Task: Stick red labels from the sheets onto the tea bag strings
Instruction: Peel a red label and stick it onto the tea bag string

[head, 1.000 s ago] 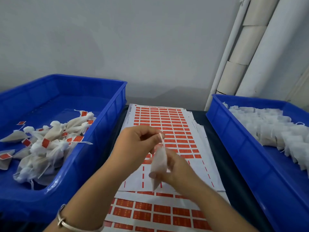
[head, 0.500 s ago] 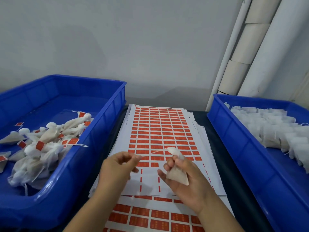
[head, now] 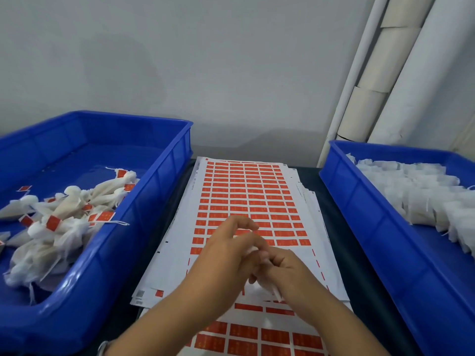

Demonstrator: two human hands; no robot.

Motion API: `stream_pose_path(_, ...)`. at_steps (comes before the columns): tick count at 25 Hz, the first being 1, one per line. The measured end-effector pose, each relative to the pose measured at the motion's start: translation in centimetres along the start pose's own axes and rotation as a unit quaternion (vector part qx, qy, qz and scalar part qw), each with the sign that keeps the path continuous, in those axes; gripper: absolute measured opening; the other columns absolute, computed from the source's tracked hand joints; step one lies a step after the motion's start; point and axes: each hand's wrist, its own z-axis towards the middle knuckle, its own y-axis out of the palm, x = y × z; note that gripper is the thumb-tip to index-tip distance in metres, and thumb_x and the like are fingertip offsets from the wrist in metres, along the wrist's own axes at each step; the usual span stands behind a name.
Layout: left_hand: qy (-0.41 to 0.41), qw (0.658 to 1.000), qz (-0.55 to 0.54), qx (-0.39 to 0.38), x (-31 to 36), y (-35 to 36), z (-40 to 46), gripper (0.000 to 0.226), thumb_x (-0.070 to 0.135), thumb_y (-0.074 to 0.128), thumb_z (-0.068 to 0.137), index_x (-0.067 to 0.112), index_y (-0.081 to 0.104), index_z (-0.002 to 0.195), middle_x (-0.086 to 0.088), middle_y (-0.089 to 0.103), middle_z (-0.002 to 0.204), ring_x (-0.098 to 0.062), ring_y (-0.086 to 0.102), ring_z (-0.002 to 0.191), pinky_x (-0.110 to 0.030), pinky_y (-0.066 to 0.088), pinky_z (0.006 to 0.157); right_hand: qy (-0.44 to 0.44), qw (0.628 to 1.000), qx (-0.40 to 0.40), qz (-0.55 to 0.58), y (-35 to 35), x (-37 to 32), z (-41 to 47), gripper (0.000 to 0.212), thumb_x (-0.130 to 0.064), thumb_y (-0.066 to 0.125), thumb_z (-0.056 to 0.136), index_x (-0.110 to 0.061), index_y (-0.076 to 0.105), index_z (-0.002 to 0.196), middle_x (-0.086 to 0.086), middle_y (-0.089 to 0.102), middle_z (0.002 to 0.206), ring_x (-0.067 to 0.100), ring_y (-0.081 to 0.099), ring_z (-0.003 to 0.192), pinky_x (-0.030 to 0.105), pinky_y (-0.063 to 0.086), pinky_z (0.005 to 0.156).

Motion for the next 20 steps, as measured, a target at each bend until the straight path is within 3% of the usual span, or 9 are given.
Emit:
stream_pose_path(2, -0.033, 0.998, -0.053, -0.031, 0.1, -0.1, 0.9, 0.018, 0.031, 0.05, 0.093, 0.041, 0.049, 0.078, 0.028, 0.045, 0.1, 0.003, 0.05, 0.091, -0.001, 0.04, 0.067, -0.002, 1.0, -0.024, -0.01, -0.2, -0.1, 0.1, 0.032, -0.029, 0.042, 0.099, -0.042, 0.066, 0.083, -0.017, 0.068, 0.084, 0.001, 0.063, 0.087, 0.017, 0.05, 0.081)
stream_pose_path(4, -0.072, 0.992, -0.096, -0.043, -0.1, 0.0, 1.2, 0.017, 0.03, 0.047, 0.095, 0.038, 0.048, 0.08, 0.018, 0.054, 0.091, -0.004, 0.056, 0.08, -0.006, 0.043, 0.059, -0.017, 0.999, -0.035, -0.015, 0.0, -0.2, 0.3, 0.026, -0.026, 0.045, 0.098, -0.036, 0.065, 0.085, -0.016, 0.068, 0.081, 0.0, 0.063, 0.083, 0.011, 0.05, 0.071)
stream_pose_path(7, -0.119, 0.983, -0.135, -0.04, -0.8, 0.4, 1.6, 0.015, 0.03, 0.044, 0.097, 0.033, 0.048, 0.082, 0.012, 0.057, 0.085, -0.007, 0.058, 0.076, -0.007, 0.042, 0.054, -0.037, 0.999, 0.011, -0.011, 0.5, 0.1, 1.0, 0.023, -0.015, 0.055, 0.091, -0.03, 0.066, 0.077, -0.012, 0.066, 0.071, 0.0, 0.061, 0.07, 0.008, 0.048, 0.059)
stream_pose_path(11, -0.196, 0.964, -0.178, 0.016, -2.2, 1.3, 2.6, 0.014, 0.027, 0.046, 0.097, 0.03, 0.051, 0.085, 0.007, 0.058, 0.085, -0.011, 0.057, 0.075, -0.014, 0.044, 0.059, -0.037, 0.996, 0.07, 0.051, 0.6, 0.5, 2.0, 0.018, -0.013, 0.067, 0.084, -0.028, 0.058, 0.09, -0.004, 0.063, 0.085, 0.01, 0.063, 0.078, 0.012, 0.05, 0.062)
stream_pose_path(14, -0.259, 0.928, -0.262, 0.052, -2.8, 2.2, 3.2, 0.014, 0.025, 0.049, 0.095, 0.027, 0.057, 0.084, 0.003, 0.062, 0.085, -0.014, 0.061, 0.077, -0.022, 0.053, 0.067, -0.059, 0.979, 0.194, -0.023, 1.1, 1.1, 2.8, 0.031, -0.016, 0.074, 0.078, -0.035, 0.052, 0.087, -0.019, 0.057, 0.089, 0.003, 0.06, 0.083, 0.005, 0.046, 0.059)
stream_pose_path(17, -0.292, 0.901, -0.313, 0.07, -2.9, 3.0, 3.3, 0.014, 0.025, 0.052, 0.094, 0.025, 0.06, 0.083, 0.001, 0.065, 0.084, -0.017, 0.063, 0.079, -0.024, 0.055, 0.069, -0.144, 0.947, 0.26, -0.122, 1.5, 1.8, 2.8, 0.032, -0.018, 0.074, 0.078, -0.044, 0.056, 0.085, -0.032, 0.054, 0.086, -0.009, 0.057, 0.08, -0.002, 0.042, 0.062)
stream_pose_path(20, -0.305, 0.897, -0.308, 0.081, -2.8, 3.4, 3.2, 0.012, 0.026, 0.053, 0.094, 0.026, 0.06, 0.084, 0.003, 0.064, 0.083, -0.015, 0.063, 0.077, -0.017, 0.051, 0.059, -0.216, 0.905, 0.304, -0.205, 1.3, 2.8, 3.2, 0.018, -0.021, 0.074, 0.079, -0.022, 0.073, 0.097, -0.021, 0.061, 0.089, -0.01, 0.055, 0.077, 0.0, 0.039, 0.067)
